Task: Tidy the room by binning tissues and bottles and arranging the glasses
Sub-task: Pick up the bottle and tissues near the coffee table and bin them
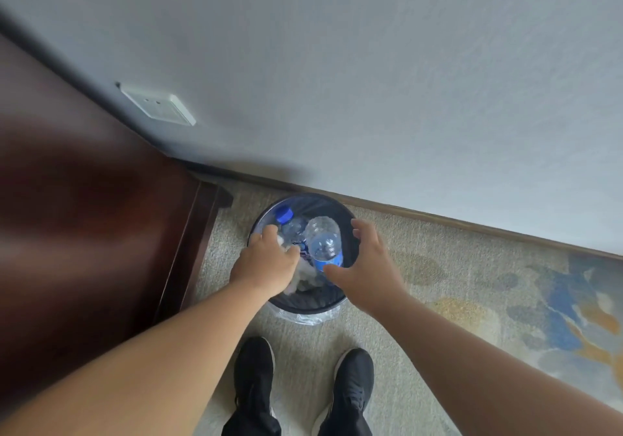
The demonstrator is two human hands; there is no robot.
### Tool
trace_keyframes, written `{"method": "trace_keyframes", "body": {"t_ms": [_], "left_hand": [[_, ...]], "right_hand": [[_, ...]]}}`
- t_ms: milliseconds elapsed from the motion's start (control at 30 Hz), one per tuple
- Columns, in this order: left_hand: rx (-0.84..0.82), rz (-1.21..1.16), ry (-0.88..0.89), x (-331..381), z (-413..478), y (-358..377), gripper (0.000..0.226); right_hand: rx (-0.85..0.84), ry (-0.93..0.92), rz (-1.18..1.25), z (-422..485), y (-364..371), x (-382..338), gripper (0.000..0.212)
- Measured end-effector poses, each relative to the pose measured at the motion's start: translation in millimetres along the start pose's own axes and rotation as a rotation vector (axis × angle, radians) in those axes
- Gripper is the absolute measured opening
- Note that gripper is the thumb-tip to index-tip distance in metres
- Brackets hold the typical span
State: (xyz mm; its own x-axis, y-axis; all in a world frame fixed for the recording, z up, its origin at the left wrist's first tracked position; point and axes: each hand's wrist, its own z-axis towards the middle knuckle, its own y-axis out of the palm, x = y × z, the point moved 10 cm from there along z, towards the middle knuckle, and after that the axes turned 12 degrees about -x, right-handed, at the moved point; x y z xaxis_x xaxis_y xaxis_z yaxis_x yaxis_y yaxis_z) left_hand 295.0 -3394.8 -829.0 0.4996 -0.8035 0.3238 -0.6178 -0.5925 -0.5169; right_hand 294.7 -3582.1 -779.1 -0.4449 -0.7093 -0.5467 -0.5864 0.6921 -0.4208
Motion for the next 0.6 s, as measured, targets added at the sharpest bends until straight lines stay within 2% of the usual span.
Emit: {"method": "trace_keyframes", "body": {"t_ms": [233, 367, 600], "left_hand": [[0.053, 0.103, 0.07, 31, -65, -53, 0.048], [0.126, 0.186, 0.122, 68, -136, -99, 0.042], [0.286, 0.216, 0.182, 122, -277, -179, 0.045]], "right_hand": [[0.048, -0.072, -0.005, -57, -43, -56, 0.069], [0.077, -0.158, -0.05, -114, -86, -109, 0.058], [0.139, -0.341, -0.099, -231, -154, -206, 0.051]]}}
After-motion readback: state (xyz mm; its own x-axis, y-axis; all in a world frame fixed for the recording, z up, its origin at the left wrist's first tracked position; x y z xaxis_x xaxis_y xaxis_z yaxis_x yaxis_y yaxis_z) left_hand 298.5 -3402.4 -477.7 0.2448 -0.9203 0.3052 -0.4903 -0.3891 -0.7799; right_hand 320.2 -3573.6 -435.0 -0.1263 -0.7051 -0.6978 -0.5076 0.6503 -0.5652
